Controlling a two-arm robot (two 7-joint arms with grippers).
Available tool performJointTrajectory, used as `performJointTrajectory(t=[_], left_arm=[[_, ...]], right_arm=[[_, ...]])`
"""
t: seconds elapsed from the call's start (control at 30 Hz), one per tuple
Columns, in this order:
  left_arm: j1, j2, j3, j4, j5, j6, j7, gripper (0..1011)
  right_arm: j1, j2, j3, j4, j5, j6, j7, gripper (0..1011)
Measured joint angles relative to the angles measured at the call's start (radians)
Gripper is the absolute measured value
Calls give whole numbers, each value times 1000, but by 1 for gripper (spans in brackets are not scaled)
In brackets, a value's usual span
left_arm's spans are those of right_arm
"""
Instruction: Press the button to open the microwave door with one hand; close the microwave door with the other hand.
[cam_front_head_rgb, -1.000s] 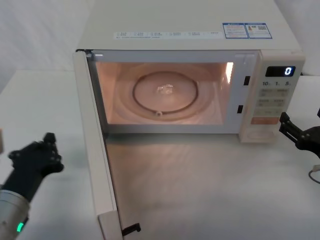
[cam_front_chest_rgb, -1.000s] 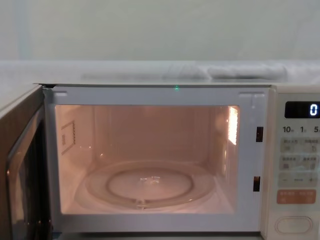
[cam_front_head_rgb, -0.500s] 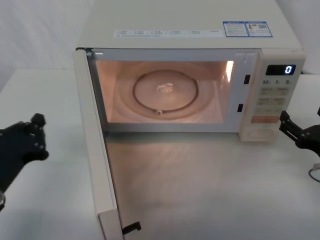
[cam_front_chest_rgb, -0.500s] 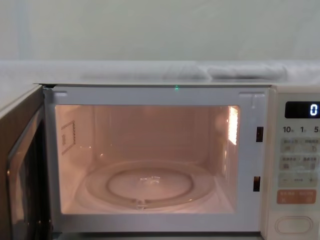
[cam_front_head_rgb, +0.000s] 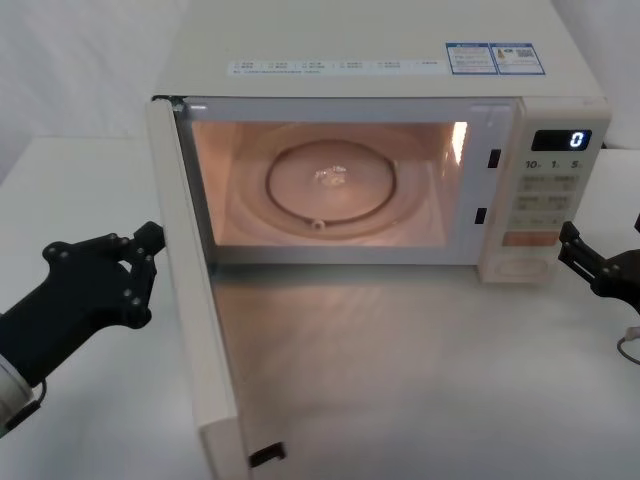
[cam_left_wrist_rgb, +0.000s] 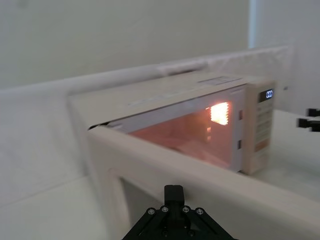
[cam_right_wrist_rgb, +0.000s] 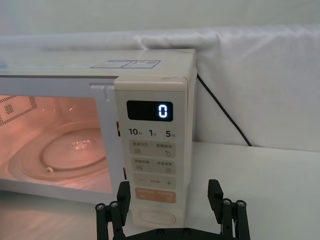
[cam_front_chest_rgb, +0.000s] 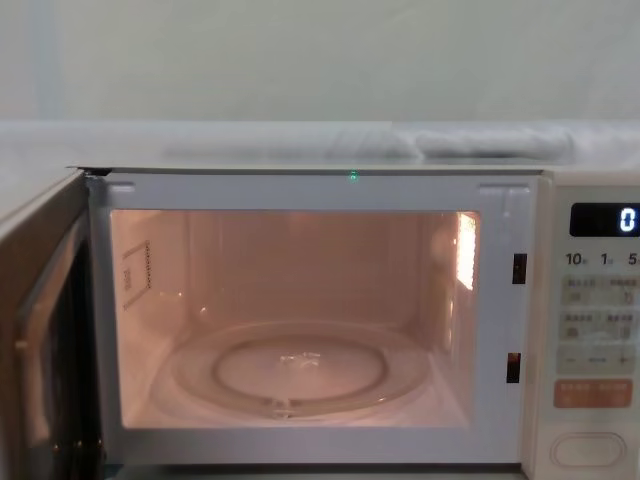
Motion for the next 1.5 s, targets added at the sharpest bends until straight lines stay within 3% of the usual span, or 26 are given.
performJointTrajectory(t=[0.3,0.7,1.2,1.5], left_arm=[[-40,36,61,-2,-25,-4,-25,0],[-171,58,210,78,-38,14,-40,0],[-352,15,385,198,-57,11,-48,0],[-428,-17,459,254,-69,7,-47,0]], right_arm=[[0,0,0,0,0,0,0,1002],[0,0,0,0,0,0,0,1002],[0,0,0,0,0,0,0,1002],[0,0,0,0,0,0,0,1002]])
